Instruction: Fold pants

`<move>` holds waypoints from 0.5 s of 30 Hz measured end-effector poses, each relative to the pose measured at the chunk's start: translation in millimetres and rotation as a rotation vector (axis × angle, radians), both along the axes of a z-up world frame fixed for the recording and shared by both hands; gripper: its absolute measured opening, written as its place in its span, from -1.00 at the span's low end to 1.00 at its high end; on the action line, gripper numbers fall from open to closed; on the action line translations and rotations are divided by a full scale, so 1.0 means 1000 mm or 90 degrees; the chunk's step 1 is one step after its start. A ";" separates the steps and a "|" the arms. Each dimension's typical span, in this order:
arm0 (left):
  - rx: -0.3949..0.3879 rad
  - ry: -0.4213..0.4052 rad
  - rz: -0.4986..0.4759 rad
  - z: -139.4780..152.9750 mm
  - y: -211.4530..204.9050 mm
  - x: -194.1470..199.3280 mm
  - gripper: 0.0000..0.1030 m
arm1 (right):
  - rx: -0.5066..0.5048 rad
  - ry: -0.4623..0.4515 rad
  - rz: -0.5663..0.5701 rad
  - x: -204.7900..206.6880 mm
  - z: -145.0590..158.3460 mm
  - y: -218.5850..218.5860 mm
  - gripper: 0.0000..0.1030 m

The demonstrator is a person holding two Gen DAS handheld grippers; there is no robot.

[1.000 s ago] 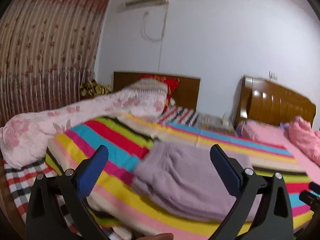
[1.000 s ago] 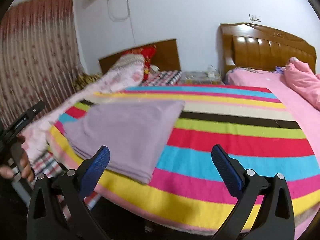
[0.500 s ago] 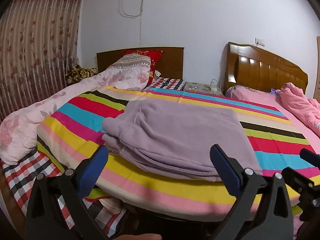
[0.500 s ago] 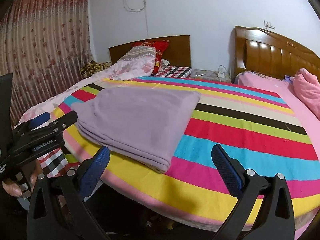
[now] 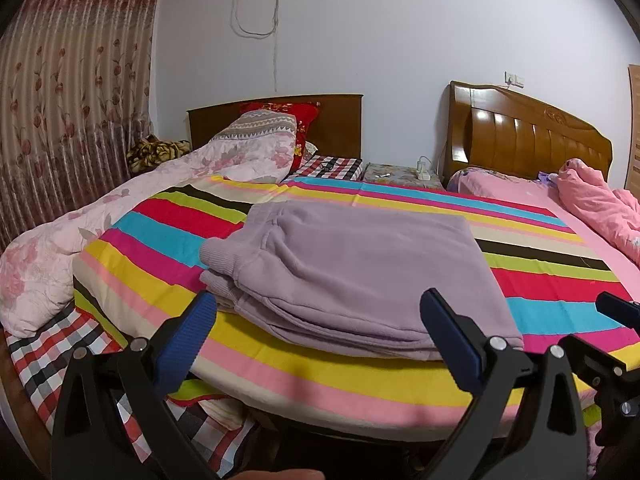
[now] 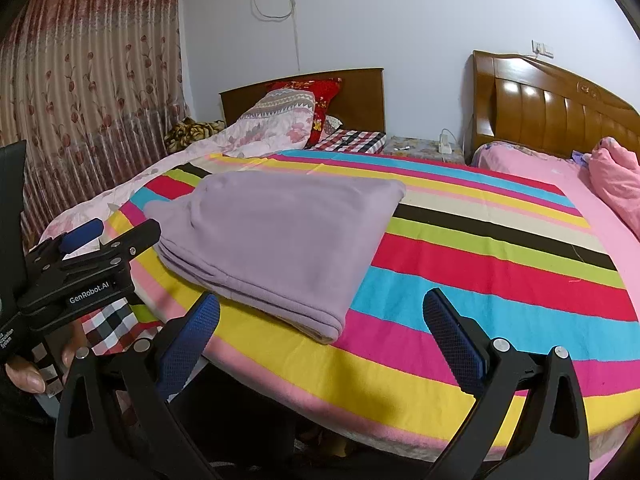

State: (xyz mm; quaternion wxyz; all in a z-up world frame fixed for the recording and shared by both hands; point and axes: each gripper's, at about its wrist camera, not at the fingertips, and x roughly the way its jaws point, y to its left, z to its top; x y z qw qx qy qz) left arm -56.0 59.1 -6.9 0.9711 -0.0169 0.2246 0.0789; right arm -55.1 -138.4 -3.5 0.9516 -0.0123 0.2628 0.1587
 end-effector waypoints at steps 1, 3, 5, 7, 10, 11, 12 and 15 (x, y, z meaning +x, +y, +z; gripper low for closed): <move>0.001 0.000 -0.001 0.000 0.001 0.001 0.97 | 0.000 0.000 -0.001 0.000 0.000 0.000 0.92; 0.001 0.001 -0.002 -0.001 0.001 0.000 0.97 | 0.001 0.003 -0.002 0.000 -0.002 0.000 0.92; 0.001 0.001 -0.003 -0.002 0.000 0.000 0.97 | 0.003 0.006 -0.005 0.000 -0.004 0.000 0.92; 0.001 0.001 -0.004 -0.002 0.000 0.001 0.97 | 0.006 0.009 -0.006 0.001 -0.005 -0.001 0.92; 0.001 0.002 -0.004 -0.002 0.001 0.001 0.97 | 0.007 0.010 -0.006 0.000 -0.005 -0.001 0.92; 0.001 0.002 -0.005 -0.002 0.001 0.001 0.97 | 0.007 0.009 -0.006 0.000 -0.005 -0.001 0.92; 0.001 0.002 -0.005 -0.002 0.001 0.001 0.97 | 0.007 0.009 -0.006 0.000 -0.005 -0.001 0.92; 0.003 0.001 -0.008 -0.003 0.002 0.002 0.97 | 0.007 0.010 -0.005 0.000 -0.005 -0.002 0.92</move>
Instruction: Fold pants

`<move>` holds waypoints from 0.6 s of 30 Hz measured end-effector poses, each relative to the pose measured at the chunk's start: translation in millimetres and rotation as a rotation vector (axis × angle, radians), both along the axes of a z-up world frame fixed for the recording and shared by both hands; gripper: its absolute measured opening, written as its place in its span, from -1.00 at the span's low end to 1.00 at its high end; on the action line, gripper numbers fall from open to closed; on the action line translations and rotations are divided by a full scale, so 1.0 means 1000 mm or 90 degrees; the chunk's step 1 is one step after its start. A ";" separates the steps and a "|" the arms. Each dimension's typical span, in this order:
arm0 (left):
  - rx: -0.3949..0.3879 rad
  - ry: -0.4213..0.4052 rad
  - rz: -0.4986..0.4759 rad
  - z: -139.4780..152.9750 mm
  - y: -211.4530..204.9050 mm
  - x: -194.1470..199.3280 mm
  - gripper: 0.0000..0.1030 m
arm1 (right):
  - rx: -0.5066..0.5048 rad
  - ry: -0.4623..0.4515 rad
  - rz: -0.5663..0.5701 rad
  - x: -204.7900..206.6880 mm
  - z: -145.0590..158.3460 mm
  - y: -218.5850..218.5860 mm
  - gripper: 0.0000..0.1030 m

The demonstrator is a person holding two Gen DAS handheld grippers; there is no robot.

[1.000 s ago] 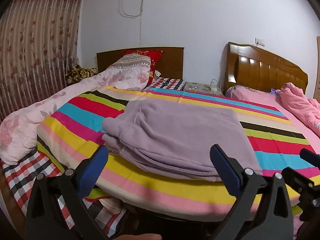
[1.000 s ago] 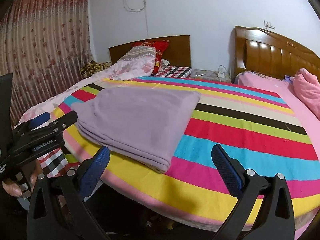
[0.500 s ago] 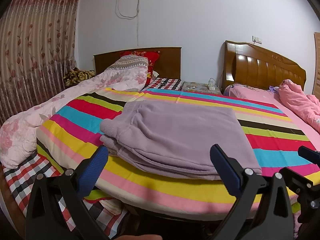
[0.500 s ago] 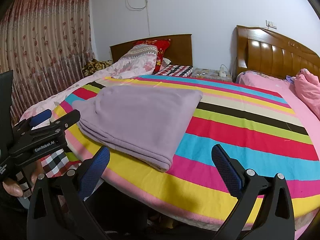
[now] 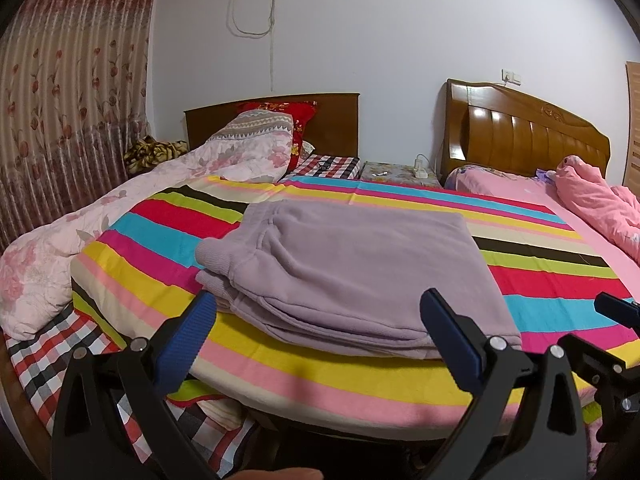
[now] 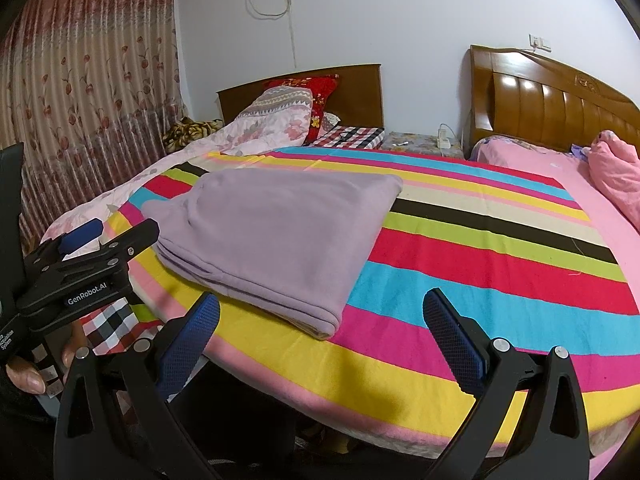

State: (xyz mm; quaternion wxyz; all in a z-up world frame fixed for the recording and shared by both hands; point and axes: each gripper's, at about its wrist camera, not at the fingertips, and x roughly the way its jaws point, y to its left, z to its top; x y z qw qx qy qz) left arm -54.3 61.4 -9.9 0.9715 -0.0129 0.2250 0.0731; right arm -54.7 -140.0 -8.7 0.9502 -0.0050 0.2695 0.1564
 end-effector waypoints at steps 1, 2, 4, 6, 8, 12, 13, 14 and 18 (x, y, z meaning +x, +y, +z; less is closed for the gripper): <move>0.001 0.000 -0.001 0.000 0.000 0.000 0.97 | 0.000 0.000 0.000 0.000 0.000 0.000 0.92; 0.002 0.001 -0.001 -0.001 0.001 0.001 0.97 | 0.000 0.000 0.000 0.000 0.000 0.000 0.92; 0.003 0.002 -0.001 -0.001 0.001 0.001 0.97 | 0.000 0.000 0.000 0.000 0.000 0.000 0.92; 0.007 0.005 0.001 -0.002 0.001 0.002 0.97 | 0.000 0.000 0.000 0.000 0.000 0.000 0.92; 0.012 0.006 0.002 -0.003 0.000 0.002 0.97 | 0.000 0.000 0.000 0.000 0.000 0.000 0.92; 0.016 0.004 -0.005 -0.003 -0.001 0.002 0.97 | 0.000 0.000 0.000 -0.001 0.000 0.000 0.92; 0.018 0.004 -0.004 -0.003 -0.001 0.002 0.97 | 0.000 0.000 0.000 -0.001 0.000 0.000 0.92; 0.021 0.006 -0.002 -0.003 -0.002 0.002 0.97 | 0.000 0.000 0.000 -0.001 0.000 0.000 0.92; 0.024 0.011 0.001 -0.004 -0.001 0.003 0.97 | 0.000 0.000 0.001 -0.001 0.000 0.000 0.92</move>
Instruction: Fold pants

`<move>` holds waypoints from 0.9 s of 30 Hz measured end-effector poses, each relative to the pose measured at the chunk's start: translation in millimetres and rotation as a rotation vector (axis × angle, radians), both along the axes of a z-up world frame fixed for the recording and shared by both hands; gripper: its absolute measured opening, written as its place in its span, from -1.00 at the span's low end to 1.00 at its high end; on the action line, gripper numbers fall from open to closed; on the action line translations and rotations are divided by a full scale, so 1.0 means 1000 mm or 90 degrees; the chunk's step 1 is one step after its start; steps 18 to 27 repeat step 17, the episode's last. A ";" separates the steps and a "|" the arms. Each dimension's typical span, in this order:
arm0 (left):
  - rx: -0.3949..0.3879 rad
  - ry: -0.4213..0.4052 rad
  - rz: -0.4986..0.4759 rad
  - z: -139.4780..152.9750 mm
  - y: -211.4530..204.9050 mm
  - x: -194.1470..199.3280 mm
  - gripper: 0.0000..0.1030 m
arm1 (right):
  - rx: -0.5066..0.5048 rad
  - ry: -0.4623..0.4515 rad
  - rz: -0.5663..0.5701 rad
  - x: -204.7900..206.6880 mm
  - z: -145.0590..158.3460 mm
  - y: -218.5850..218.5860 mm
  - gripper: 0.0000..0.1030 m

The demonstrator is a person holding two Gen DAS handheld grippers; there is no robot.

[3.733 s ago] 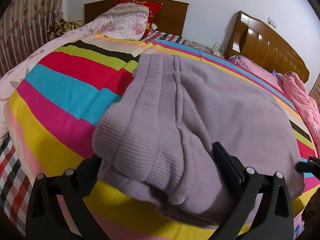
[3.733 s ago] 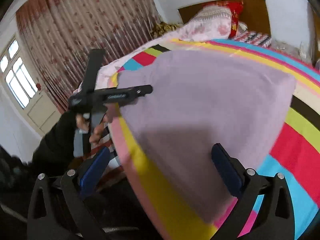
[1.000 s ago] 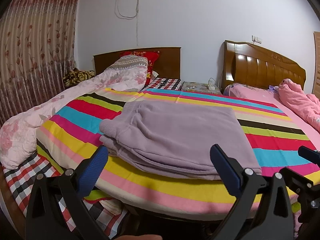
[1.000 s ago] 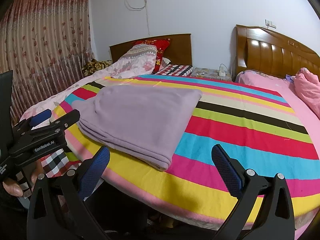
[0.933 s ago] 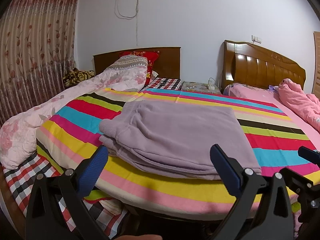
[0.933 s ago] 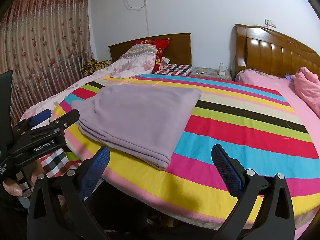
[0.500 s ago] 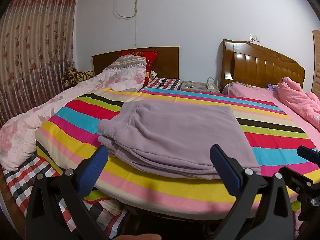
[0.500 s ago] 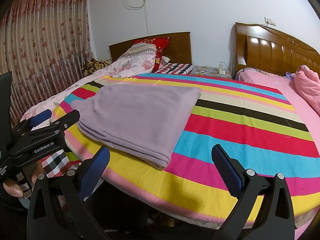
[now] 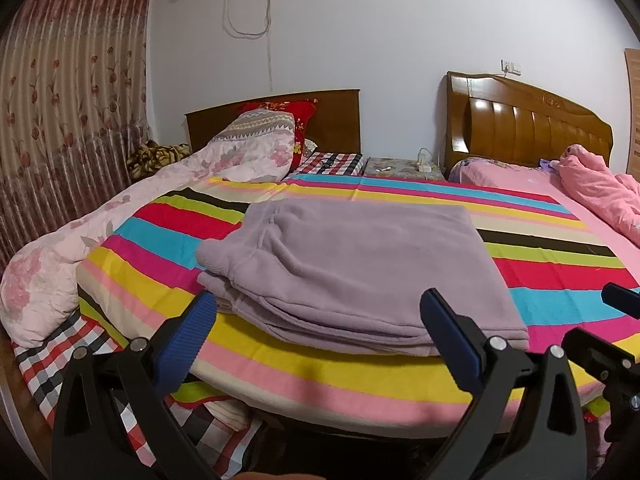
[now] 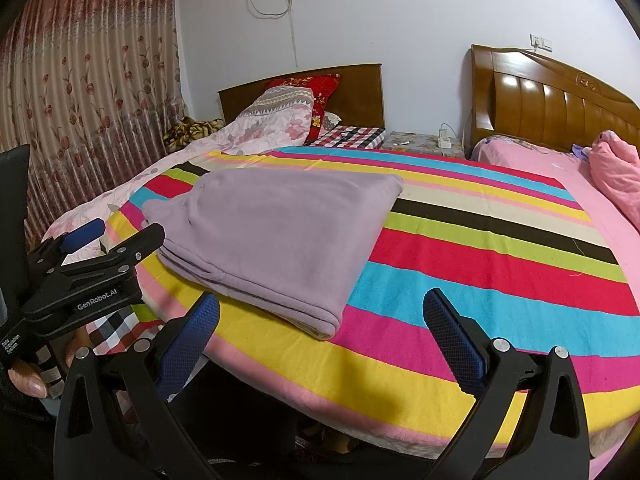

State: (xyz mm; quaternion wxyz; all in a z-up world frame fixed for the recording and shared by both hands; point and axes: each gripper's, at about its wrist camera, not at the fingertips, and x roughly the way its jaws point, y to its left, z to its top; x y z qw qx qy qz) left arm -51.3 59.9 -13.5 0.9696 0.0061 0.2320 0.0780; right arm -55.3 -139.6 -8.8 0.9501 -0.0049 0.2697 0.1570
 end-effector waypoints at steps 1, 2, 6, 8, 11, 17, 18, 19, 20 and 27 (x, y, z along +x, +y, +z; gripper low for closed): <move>-0.001 0.001 -0.001 0.000 0.000 0.001 0.97 | 0.000 0.000 0.000 0.000 0.000 0.000 0.92; -0.003 0.002 -0.002 0.000 0.001 0.001 0.97 | 0.000 0.000 -0.001 0.000 0.000 0.000 0.92; -0.001 0.000 0.011 0.000 0.002 0.000 0.97 | 0.000 0.000 -0.001 0.000 0.000 0.000 0.92; -0.002 0.004 0.016 -0.001 0.003 0.001 0.97 | 0.000 0.000 0.000 0.000 0.000 0.000 0.92; -0.010 0.010 0.013 -0.001 0.006 0.003 0.97 | 0.000 0.000 0.000 0.000 0.000 0.000 0.92; -0.017 0.024 0.011 -0.005 0.009 0.006 0.97 | 0.000 0.001 -0.001 -0.001 0.001 0.001 0.92; -0.017 0.024 0.011 -0.005 0.009 0.006 0.97 | 0.000 0.001 -0.001 -0.001 0.001 0.001 0.92; -0.017 0.024 0.011 -0.005 0.009 0.006 0.97 | 0.000 0.001 -0.001 -0.001 0.001 0.001 0.92; -0.017 0.024 0.011 -0.005 0.009 0.006 0.97 | 0.000 0.001 -0.001 -0.001 0.001 0.001 0.92; -0.017 0.024 0.011 -0.005 0.009 0.006 0.97 | 0.000 0.001 -0.001 -0.001 0.001 0.001 0.92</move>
